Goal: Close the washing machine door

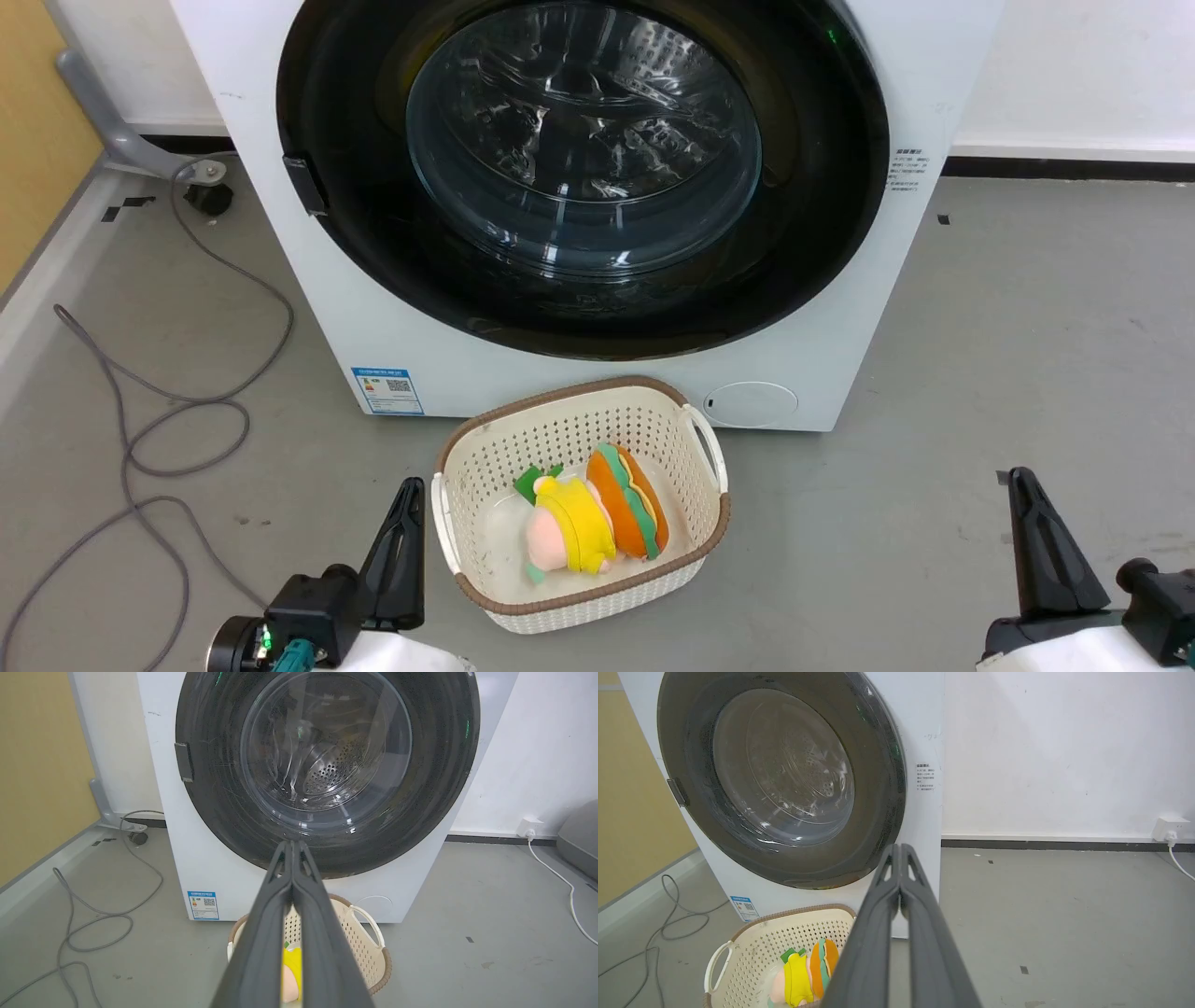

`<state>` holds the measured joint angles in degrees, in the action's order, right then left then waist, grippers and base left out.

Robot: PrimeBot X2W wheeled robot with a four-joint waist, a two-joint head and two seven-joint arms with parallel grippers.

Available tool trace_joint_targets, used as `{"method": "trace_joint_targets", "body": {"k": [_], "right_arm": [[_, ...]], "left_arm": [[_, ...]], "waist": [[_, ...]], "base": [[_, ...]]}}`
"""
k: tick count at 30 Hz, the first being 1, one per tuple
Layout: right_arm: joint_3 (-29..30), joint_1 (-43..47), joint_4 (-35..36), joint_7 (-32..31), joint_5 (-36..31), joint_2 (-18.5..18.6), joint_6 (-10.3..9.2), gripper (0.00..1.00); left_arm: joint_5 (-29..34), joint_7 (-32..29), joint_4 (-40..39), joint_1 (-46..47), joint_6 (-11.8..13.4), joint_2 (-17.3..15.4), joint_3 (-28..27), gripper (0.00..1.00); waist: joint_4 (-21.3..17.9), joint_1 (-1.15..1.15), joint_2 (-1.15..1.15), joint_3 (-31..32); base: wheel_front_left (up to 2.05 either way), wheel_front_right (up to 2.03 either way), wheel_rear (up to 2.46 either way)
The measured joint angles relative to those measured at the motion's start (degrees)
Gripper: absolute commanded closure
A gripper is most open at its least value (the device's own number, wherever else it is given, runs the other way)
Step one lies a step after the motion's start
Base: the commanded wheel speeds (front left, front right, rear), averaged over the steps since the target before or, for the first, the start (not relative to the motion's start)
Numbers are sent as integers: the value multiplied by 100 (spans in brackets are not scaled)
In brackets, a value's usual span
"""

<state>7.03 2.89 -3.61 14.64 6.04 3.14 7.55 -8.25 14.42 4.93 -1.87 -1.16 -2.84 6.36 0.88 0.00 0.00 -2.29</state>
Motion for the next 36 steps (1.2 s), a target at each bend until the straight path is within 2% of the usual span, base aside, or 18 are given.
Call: {"method": "trace_joint_targets", "body": {"k": [36], "right_arm": [[-214,-18,74,-458,-155,0,0,100]], "left_arm": [[222,-452,-133,7,4,0,-192,100]], "waist": [[-28,0,0,73]], "base": [[0,0,0]]}}
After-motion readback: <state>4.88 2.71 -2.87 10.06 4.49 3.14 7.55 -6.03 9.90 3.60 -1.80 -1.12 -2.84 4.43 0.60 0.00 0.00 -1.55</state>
